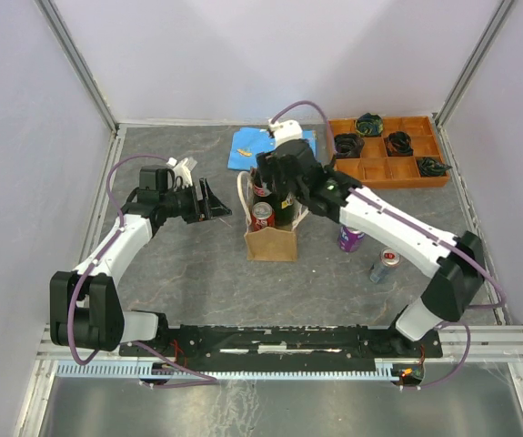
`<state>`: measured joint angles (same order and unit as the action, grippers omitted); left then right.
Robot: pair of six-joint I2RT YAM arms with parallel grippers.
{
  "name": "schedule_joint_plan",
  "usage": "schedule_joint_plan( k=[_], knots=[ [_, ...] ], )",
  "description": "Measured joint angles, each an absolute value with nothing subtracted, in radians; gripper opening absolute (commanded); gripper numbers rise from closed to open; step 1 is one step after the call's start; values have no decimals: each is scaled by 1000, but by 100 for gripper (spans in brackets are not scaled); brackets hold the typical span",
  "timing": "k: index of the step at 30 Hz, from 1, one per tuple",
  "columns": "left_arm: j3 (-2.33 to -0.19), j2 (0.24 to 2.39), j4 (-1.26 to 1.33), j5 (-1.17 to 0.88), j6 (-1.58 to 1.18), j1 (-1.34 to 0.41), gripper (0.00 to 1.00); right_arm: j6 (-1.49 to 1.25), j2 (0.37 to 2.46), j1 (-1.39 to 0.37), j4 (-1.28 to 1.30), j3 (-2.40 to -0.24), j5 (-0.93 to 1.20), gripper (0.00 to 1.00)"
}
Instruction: Place the beverage into the canvas bag
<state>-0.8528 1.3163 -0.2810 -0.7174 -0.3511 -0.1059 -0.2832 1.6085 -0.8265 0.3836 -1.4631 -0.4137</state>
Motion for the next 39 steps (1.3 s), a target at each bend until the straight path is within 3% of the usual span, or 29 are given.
schedule_joint_plan(
  k=[14,25,39],
  knots=[
    [-853,1314,-312,-737,-276,-106,78,-449,1375,-429,926,-1570,-484,88],
    [-853,1313,-319,-744,-240,-106,78,-500,1526,-391,1166,-1428,-243,92],
    [-844,1291,-329,-746,-228,-107,78,-488,1637,-368,1145,-1334,-158,91]
  ],
)
